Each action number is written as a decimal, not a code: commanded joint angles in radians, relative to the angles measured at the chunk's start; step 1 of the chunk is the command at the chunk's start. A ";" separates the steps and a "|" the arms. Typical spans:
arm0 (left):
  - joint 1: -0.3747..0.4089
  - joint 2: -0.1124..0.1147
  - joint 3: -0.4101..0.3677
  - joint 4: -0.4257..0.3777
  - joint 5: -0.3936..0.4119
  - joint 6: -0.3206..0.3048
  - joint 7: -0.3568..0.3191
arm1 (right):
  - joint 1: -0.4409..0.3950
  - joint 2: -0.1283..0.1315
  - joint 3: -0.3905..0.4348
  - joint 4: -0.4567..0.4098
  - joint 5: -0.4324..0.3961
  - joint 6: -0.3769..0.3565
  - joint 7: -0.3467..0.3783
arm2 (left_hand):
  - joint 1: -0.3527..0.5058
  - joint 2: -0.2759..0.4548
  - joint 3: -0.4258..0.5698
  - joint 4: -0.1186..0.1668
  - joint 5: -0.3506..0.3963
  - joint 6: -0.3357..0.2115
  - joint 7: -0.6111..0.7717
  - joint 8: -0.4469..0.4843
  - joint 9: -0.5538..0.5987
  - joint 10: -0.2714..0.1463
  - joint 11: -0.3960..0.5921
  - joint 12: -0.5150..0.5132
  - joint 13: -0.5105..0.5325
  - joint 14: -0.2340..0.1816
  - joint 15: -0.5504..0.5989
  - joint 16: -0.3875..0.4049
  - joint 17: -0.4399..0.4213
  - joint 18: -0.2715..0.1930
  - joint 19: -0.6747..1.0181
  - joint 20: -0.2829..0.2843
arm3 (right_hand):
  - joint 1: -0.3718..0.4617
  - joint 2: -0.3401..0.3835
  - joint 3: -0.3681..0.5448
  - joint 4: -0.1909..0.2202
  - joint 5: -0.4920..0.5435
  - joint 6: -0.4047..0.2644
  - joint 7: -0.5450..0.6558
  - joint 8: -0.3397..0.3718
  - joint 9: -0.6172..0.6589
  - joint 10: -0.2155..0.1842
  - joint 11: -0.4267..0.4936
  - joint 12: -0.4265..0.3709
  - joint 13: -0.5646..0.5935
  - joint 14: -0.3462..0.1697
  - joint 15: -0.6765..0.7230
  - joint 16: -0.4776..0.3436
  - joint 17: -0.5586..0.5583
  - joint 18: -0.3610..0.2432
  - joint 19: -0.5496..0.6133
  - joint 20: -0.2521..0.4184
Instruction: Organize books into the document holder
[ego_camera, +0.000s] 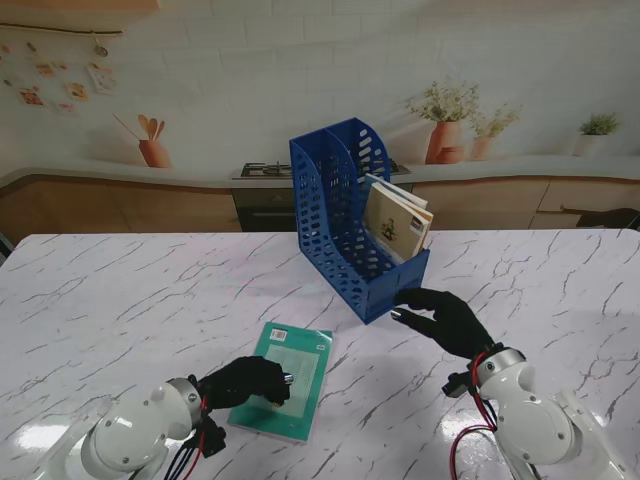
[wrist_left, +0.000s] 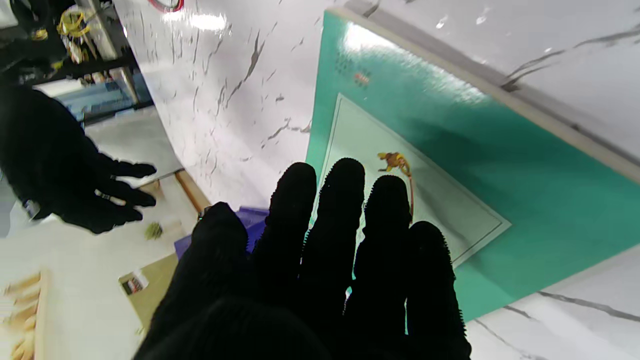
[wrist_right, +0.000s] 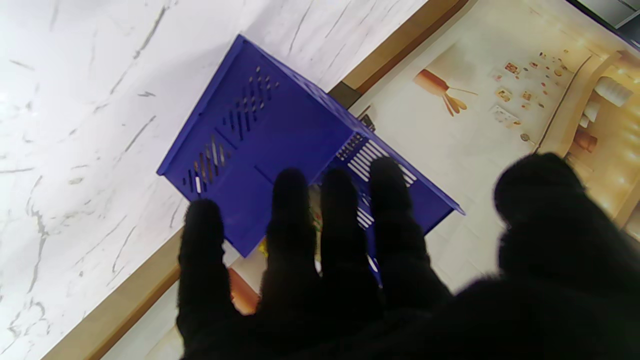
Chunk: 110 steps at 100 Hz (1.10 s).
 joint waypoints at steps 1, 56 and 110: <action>0.026 -0.022 -0.015 -0.030 -0.004 -0.022 0.005 | 0.002 -0.002 -0.009 0.009 0.011 -0.007 0.014 | -0.029 0.057 -0.010 0.001 -0.008 -0.050 -0.016 -0.004 -0.036 -0.035 0.011 0.020 0.027 0.041 0.010 0.014 -0.009 -0.011 -0.009 0.011 | 0.006 0.028 -0.013 0.053 -0.049 0.004 -0.016 -0.016 -0.023 -0.009 -0.017 -0.008 -0.026 -0.019 -0.021 -0.013 -0.015 0.039 -0.015 -0.013; 0.032 -0.075 -0.058 0.005 0.044 0.085 0.219 | 0.043 0.006 -0.064 0.067 0.063 -0.035 0.064 | -0.030 -0.152 0.059 0.032 -0.192 -0.125 -0.113 0.012 -0.308 -0.031 -0.061 0.041 -0.113 0.039 -0.058 0.102 0.007 0.095 -0.001 0.019 | 0.023 0.036 -0.028 0.055 -0.034 0.012 -0.008 -0.011 -0.007 0.003 0.003 0.002 -0.004 -0.008 -0.009 -0.004 0.004 0.047 0.002 0.000; 0.041 -0.078 -0.021 0.001 -0.040 0.190 0.202 | 0.065 0.016 -0.086 0.103 0.085 -0.049 0.114 | 0.053 -0.205 0.149 0.000 -0.059 -0.017 0.096 0.001 -0.083 0.045 0.059 0.068 0.196 0.108 0.184 0.143 0.463 0.136 0.275 0.103 | 0.024 0.028 -0.027 0.056 -0.033 0.000 -0.005 -0.010 -0.003 -0.005 -0.002 0.000 -0.001 -0.013 -0.010 -0.004 0.000 0.044 0.007 -0.001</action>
